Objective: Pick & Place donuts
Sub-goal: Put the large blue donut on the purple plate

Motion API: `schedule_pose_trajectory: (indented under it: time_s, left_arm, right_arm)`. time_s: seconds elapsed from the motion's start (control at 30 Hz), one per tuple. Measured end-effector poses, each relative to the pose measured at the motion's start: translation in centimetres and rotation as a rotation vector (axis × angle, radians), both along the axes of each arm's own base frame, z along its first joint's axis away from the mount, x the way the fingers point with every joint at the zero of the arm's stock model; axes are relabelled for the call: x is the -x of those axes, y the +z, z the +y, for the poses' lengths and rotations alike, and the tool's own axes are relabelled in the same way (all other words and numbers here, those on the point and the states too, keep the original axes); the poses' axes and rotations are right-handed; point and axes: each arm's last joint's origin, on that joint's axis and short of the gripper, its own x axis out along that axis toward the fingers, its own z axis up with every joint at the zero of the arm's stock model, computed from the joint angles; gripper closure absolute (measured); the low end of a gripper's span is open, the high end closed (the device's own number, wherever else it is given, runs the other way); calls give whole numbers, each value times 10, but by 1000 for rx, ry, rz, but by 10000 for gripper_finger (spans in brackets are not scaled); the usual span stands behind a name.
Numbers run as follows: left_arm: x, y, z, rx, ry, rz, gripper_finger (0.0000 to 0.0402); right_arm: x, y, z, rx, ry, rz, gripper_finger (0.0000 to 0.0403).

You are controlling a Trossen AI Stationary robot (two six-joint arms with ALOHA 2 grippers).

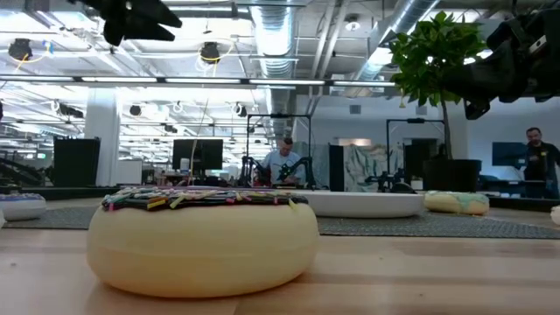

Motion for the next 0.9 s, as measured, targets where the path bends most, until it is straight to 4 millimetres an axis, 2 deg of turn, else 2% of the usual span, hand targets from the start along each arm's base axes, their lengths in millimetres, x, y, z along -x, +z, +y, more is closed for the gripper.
schedule_pose_trajectory:
  time_s: [0.17,0.37,0.63,0.9]
  left_arm:
    - [-21,16,16,107,171,95,190]
    - [-53,15,54,274,197,271,190]
    - [-86,-16,115,487,56,491,190]
    - [-110,-51,169,595,90,749,190]
  right_arm:
    - [0,0,0,0,0,0,330]
    - [0,0,0,0,0,-1,330]
    - [0,0,0,0,0,0,330]
    - [0,0,0,0,0,0,330]
